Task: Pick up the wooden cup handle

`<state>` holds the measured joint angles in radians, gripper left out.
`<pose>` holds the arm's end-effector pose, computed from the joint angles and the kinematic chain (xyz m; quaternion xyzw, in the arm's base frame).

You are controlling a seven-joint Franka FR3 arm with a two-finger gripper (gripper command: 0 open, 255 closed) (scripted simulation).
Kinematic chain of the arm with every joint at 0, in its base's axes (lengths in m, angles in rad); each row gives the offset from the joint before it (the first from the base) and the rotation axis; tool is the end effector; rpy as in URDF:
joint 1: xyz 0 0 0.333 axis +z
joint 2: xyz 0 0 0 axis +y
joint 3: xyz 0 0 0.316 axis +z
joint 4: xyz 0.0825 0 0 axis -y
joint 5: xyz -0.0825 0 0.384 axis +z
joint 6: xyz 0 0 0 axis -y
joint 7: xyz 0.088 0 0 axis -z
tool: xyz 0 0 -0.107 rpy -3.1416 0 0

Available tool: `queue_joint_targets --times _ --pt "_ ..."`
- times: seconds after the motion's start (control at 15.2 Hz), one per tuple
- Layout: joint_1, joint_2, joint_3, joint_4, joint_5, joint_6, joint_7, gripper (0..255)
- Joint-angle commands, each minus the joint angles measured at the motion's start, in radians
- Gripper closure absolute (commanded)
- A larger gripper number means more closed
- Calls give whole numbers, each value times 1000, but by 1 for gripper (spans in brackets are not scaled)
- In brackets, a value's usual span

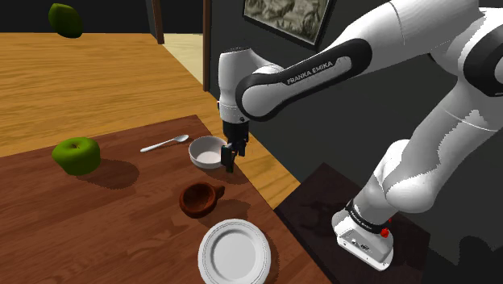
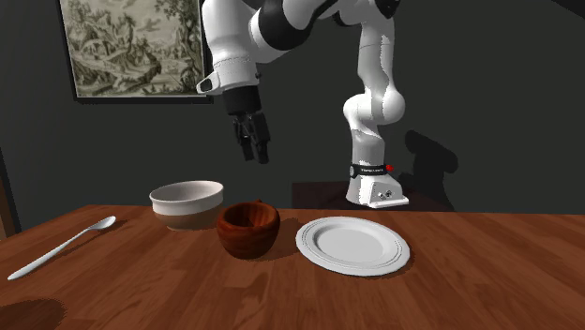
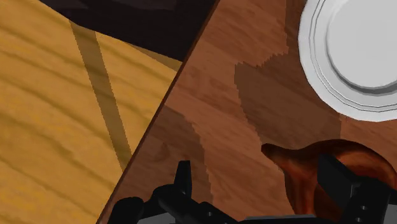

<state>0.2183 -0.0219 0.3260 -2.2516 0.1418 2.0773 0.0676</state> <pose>0.4246 0.2656 0.3615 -0.9759 -0.1967 0.0896 0.0301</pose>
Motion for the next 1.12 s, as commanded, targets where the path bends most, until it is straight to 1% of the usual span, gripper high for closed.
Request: queue_joint_targets --times 0.0,0.4,0.46,0.92,1.06 --pt "11 66 12 40 -5 30 4 0" --pt "66 265 47 180 -36 101 39 0" --pt "71 279 49 192 -39 105 41 0" --pt "80 342 40 171 -58 187 44 0" --pt "81 348 39 169 -60 194 44 0"
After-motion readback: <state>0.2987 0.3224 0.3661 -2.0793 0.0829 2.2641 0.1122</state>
